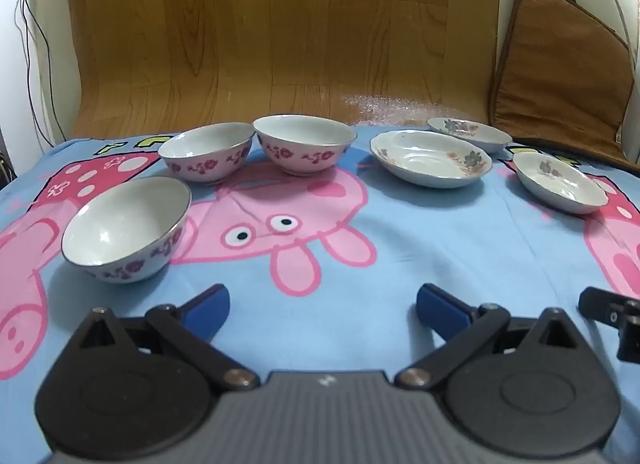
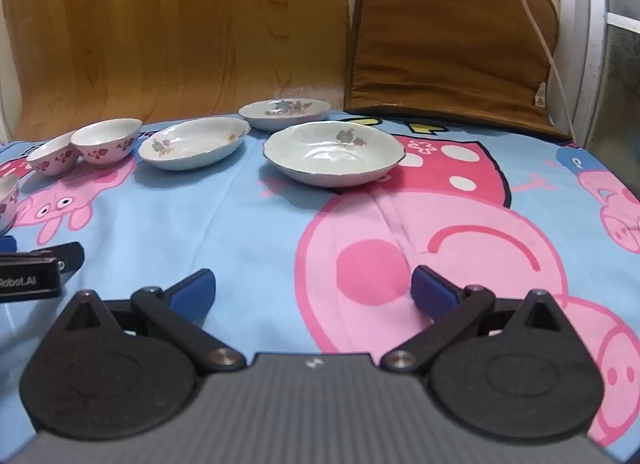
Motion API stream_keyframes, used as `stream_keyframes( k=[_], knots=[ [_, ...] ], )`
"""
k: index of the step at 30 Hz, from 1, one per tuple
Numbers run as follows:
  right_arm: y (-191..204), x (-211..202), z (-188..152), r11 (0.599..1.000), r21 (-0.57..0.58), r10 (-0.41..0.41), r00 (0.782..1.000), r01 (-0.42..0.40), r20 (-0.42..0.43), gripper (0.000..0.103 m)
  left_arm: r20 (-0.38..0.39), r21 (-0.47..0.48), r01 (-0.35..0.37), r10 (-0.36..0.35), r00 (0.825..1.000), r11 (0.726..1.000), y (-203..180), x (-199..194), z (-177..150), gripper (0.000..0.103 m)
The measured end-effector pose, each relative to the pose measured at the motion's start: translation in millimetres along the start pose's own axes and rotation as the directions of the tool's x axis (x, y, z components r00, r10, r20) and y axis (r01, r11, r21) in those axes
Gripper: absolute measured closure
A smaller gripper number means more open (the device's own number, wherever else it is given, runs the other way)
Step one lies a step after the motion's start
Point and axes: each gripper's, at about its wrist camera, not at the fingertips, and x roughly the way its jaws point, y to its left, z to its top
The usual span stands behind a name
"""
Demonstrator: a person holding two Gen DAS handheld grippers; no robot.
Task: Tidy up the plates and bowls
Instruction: 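Move both grippers, open, toward the floral plates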
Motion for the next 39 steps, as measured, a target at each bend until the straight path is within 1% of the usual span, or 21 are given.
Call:
stream_keyframes(
  k=[1, 2, 3, 5, 6, 8, 9, 10, 11, 13, 17, 20, 24, 25, 26, 28, 29, 31, 33, 36, 39],
  knots=[
    [-0.4, 0.1, 0.4, 1.0, 0.007, 0.004, 1.0, -0.004, -0.011, 0.0, -0.005, 0.002, 0.002, -0.002, 1.0, 1.0, -0.6, -0.3, 0.2, 0.0],
    [0.2, -0.5, 0.3, 1.0, 0.004, 0.0, 1.0, 0.0, -0.007, 0.0, -0.011, 0.005, 0.006, -0.005, 1.0, 1.0, -1.2, -1.0, 0.2, 0.0],
    [1.0, -0.9, 0.4, 1.0, 0.001, -0.005, 1.0, 0.005, -0.003, 0.0, -0.02, -0.014, 0.016, -0.016, 1.0, 1.0, 4.6, -0.1, 2.4, 0.0],
    [8.3, -5.6, -2.3, 1.0, -0.011, -0.011, 1.0, 0.012, 0.017, 0.0, -0.022, -0.001, 0.018, -0.018, 1.0, 1.0, 3.1, 0.8, 1.5, 0.0],
    [11.3, -5.9, -1.9, 1.0, -0.007, -0.017, 1.0, 0.017, 0.023, 0.0, -0.021, -0.009, 0.035, -0.036, 0.999, 0.999, 7.6, -0.4, -1.1, 0.0],
    [4.7, -7.9, -2.1, 1.0, 0.014, 0.013, 0.999, -0.013, 0.031, 0.0, -0.033, 0.004, 0.032, -0.032, 0.999, 0.999, 3.7, -1.0, -1.1, 0.0],
    [5.0, -9.3, -2.8, 0.999, 0.032, 0.017, 0.999, -0.018, 0.042, 0.0, -0.031, 0.007, 0.036, -0.036, 0.999, 0.999, 4.0, -2.9, -2.7, 0.0],
    [-7.2, -10.7, -4.1, 0.997, 0.051, 0.05, 0.997, -0.053, 0.051, 0.0, -0.028, 0.001, 0.038, -0.038, 0.999, 0.999, 5.6, -3.6, -4.0, 0.0],
    [-10.4, -12.2, -2.8, 0.996, 0.065, 0.058, 0.997, -0.062, 0.058, 0.0, -0.033, 0.004, 0.036, -0.036, 0.999, 0.999, 4.2, -2.1, -2.9, 0.0],
    [-20.5, -16.6, -5.5, 0.991, 0.114, 0.054, 0.994, -0.065, 0.093, 0.0, -0.027, 0.0, 0.039, -0.039, 0.999, 0.999, 4.4, -3.1, -4.3, 0.0],
    [-26.2, -22.3, -9.8, 0.983, 0.176, 0.034, 0.988, -0.06, 0.15, 0.0, -0.022, -0.008, 0.04, -0.04, 0.999, 0.999, 4.3, -4.0, -4.3, 0.0],
    [-25.3, -27.7, -12.1, 0.982, 0.183, 0.02, 0.983, -0.053, 0.18, 0.0, 0.016, -0.046, 0.034, -0.033, 0.999, 0.998, 10.1, -10.6, -4.4, 0.0],
    [-25.2, -33.7, -12.6, 0.984, 0.171, 0.008, 0.978, -0.045, 0.21, 0.0, 0.116, -0.11, 0.01, 0.003, 0.993, 0.994, 18.8, -25.7, -6.3, 0.0],
    [-25.2, -37.5, -13.4, 0.985, 0.17, -0.003, 0.974, -0.037, 0.227, 0.0, 0.157, -0.112, -0.001, 0.019, 0.987, 0.994, 18.3, -32.0, -8.5, 0.0],
    [-24.6, -42.1, -14.0, 0.985, 0.171, -0.024, 0.969, -0.019, 0.246, 0.0, 0.177, -0.108, -0.011, 0.03, 0.984, 0.994, 17.3, -34.9, -8.1, 0.0],
    [-20.8, -49.9, -16.4, 0.981, 0.189, -0.103, 0.953, 0.049, 0.285, 0.0, 0.235, -0.074, -0.042, 0.058, 0.97, 0.996, 9.7, -43.7, -10.3, 0.0],
    [-18.6, -55.1, -18.3, 0.978, 0.192, -0.137, 0.94, 0.079, 0.313, 0.0, 0.252, -0.054, -0.055, 0.067, 0.965, 0.997, 5.4, -45.7, -10.1, 0.0],
    [-15.3, -65.4, -23.1, 0.975, 0.191, -0.179, 0.912, 0.114, 0.368, 0.0, 0.272, -0.01, -0.087, 0.086, 0.958, 0.996, -3.5, -47.9, -9.6, 0.0],
    [-10.9, -70.2, -24.8, 0.977, 0.167, -0.189, 0.896, 0.131, 0.402, 0.0, 0.262, 0.008, -0.093, 0.088, 0.961, 0.996, -7.7, -44.0, -7.4, 0.0],
    [-4.6, -70.1, -23.1, 0.981, 0.122, -0.187, 0.894, 0.15, 0.407, 0.0, 0.245, 0.003, -0.091, 0.087, 0.965, 0.996, -6.6, -42.1, -6.5, 0.0],
    [-6.9, -68.1, -20.4, 0.984, 0.11, -0.175, 0.9, 0.143, 0.399, 0.0, 0.242, 0.006, -0.09, 0.086, 0.966, 0.996, -6.5, -43.8, -11.6, 0.0]
  ],
)
